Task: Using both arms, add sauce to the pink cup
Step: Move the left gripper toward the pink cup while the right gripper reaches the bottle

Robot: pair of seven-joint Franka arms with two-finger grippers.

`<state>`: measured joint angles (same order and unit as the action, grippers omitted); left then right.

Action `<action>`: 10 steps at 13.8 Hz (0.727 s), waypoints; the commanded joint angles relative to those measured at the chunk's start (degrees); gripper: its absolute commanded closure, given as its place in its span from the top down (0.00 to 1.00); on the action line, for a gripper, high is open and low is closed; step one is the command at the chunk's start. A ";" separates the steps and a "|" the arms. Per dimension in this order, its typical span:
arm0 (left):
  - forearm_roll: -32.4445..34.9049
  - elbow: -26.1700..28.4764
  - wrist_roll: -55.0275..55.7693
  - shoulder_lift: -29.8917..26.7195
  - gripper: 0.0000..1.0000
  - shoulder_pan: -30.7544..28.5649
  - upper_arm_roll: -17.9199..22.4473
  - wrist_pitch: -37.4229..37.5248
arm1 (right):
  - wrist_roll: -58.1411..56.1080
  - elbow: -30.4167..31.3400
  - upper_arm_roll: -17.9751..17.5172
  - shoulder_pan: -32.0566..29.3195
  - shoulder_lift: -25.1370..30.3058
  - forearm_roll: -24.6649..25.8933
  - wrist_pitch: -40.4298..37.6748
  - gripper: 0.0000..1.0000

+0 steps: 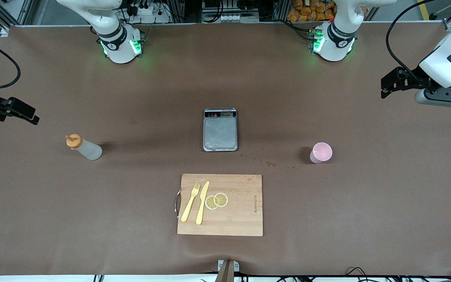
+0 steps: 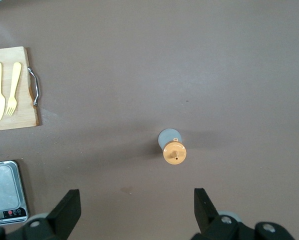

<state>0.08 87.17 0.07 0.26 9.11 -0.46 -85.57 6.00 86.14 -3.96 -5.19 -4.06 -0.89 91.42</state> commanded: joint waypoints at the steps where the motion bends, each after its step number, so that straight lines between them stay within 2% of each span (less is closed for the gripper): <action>1: -1.05 -1.39 -0.85 0.18 1.00 -0.50 -0.41 1.37 | -0.46 0.43 -0.52 -0.78 0.98 0.89 -0.37 1.00; 10: -1.13 -1.47 -0.33 0.35 1.00 0.03 -0.41 1.37 | -0.46 0.17 -0.44 -2.71 0.19 0.89 0.16 1.00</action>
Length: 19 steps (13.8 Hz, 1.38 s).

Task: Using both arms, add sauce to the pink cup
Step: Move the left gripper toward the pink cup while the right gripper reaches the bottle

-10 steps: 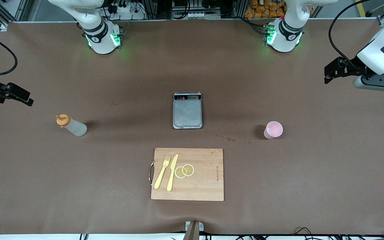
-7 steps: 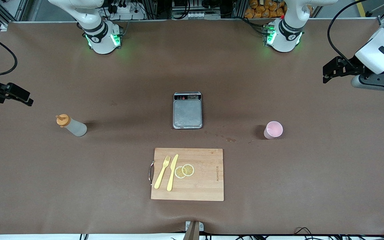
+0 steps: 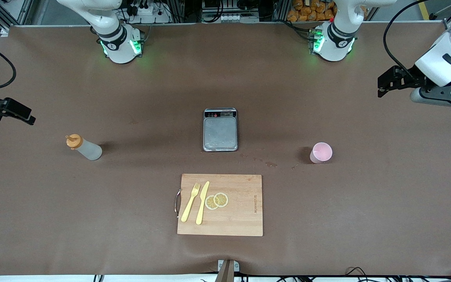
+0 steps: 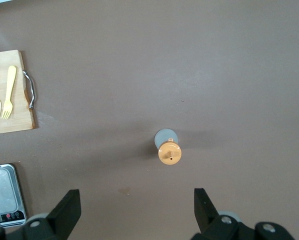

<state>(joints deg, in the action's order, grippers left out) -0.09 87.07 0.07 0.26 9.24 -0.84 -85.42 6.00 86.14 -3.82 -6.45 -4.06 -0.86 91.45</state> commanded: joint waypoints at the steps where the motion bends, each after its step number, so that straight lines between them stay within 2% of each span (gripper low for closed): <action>1: -0.97 -1.37 -0.24 0.44 1.00 -0.10 -0.04 1.23 | -0.46 0.25 -0.57 -1.81 -0.06 0.95 0.22 1.00; 6: -1.67 -1.03 0.63 0.96 1.00 0.51 -0.82 1.75 | -0.46 0.26 -0.66 -8.12 -2.78 0.69 0.40 1.00; 9: -1.50 1.51 1.25 2.81 1.00 0.25 -1.00 1.40 | -0.46 0.17 -0.57 -14.18 -5.59 -4.48 0.66 1.00; 11: -1.41 5.02 1.25 2.20 1.00 -0.10 -1.09 -0.43 | -0.37 0.17 -0.57 -16.56 -6.74 -5.64 0.66 1.00; 15: -1.67 14.43 1.34 1.75 1.00 -0.45 -1.18 -11.84 | -0.37 0.43 -0.57 -23.59 -10.25 -11.43 0.31 1.00; 19: -1.67 23.39 1.60 4.13 1.00 -0.54 -1.18 -26.86 | 0.59 0.69 -0.57 -28.78 -15.26 -13.98 -0.48 1.00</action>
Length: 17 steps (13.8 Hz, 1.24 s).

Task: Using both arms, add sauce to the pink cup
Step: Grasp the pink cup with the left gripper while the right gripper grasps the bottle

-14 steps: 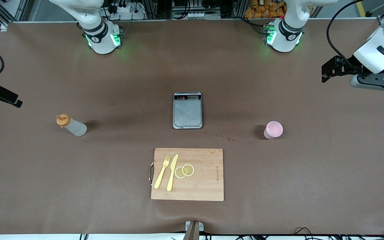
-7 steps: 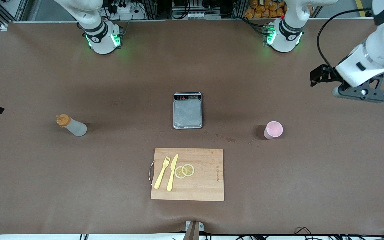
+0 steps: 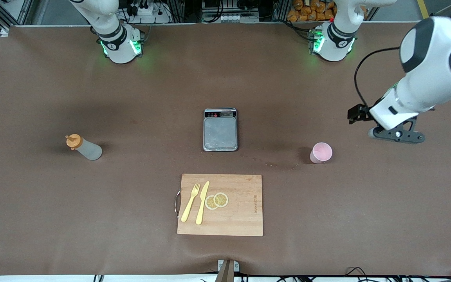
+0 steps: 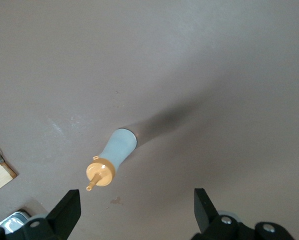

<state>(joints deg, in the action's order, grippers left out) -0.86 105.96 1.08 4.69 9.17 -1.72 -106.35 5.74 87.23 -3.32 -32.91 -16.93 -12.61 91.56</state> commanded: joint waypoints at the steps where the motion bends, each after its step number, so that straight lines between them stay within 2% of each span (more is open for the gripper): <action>1: -0.99 5.83 0.59 0.92 1.00 -0.46 -0.31 -9.28 | 1.46 -0.48 -0.99 -2.59 -3.80 -1.89 -0.68 1.00; 5: -4.15 5.84 1.65 8.30 1.00 -0.20 -0.31 -16.43 | 17.60 -0.74 -1.16 -4.44 -9.16 -2.41 -3.49 1.00; 9: -4.15 5.84 1.65 12.08 1.00 0.15 -0.22 -17.22 | 21.22 -0.83 -1.08 -5.14 -14.43 -6.79 -7.08 1.00; 15: -3.71 5.49 1.03 17.27 1.00 0.06 -0.22 -19.95 | 24.23 -0.74 -1.08 -6.72 -21.91 -13.31 -7.97 1.00; 17: -3.54 5.31 0.94 18.59 1.00 0.41 -0.22 -19.95 | 28.94 -0.65 -1.08 -7.08 -24.45 -16.20 -9.20 1.00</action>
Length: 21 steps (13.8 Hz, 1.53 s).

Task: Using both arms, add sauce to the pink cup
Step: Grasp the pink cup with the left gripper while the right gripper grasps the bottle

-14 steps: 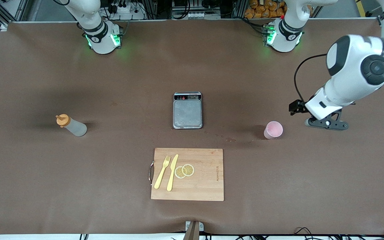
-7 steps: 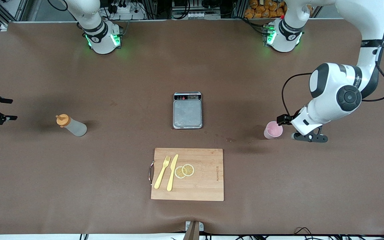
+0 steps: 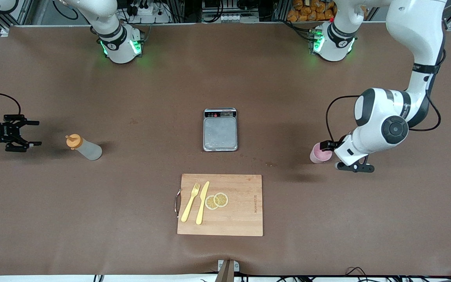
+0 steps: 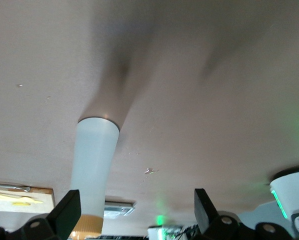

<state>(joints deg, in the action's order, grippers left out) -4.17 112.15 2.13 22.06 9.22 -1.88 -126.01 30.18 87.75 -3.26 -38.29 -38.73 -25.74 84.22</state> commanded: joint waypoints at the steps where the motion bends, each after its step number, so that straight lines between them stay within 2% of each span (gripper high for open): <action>1: -0.14 -1.05 -0.11 2.01 1.00 0.36 -0.05 -0.37 | 6.27 -1.18 -1.14 -1.61 -3.62 -4.48 -2.13 1.00; 5: -0.14 -1.23 -0.37 5.00 1.00 0.45 -0.05 -2.56 | 6.03 -1.27 -1.14 -1.08 -9.07 -9.32 -1.96 1.00; 6: -0.14 -1.40 -0.37 5.27 0.82 0.54 -0.05 -2.74 | 5.94 -1.35 -1.22 -0.99 -10.73 -10.64 -1.96 1.00; 7: -0.14 -1.32 -0.37 5.54 0.07 0.54 0.04 -2.57 | 5.94 -1.35 -1.22 -0.82 -11.62 -11.96 -1.96 1.00; 8: -0.05 -1.32 -1.24 6.06 0.00 0.54 0.04 -2.40 | 6.29 -1.35 -1.31 -0.82 -11.98 -12.93 -1.87 1.00; 15: 2.05 -1.32 -2.04 5.63 0.00 0.45 -0.05 -2.22 | 6.29 -1.00 -1.49 1.64 -13.64 -16.45 -2.66 1.00; 21: 1.53 -1.40 0.68 -0.34 0.00 0.18 -0.93 -0.29 | 6.03 -1.00 -1.49 4.63 -15.49 -19.78 -0.91 1.00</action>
<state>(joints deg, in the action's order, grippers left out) -3.30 109.88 1.14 25.69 9.54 -2.27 -128.13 35.53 87.61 -4.72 -34.33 -52.85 -43.08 82.72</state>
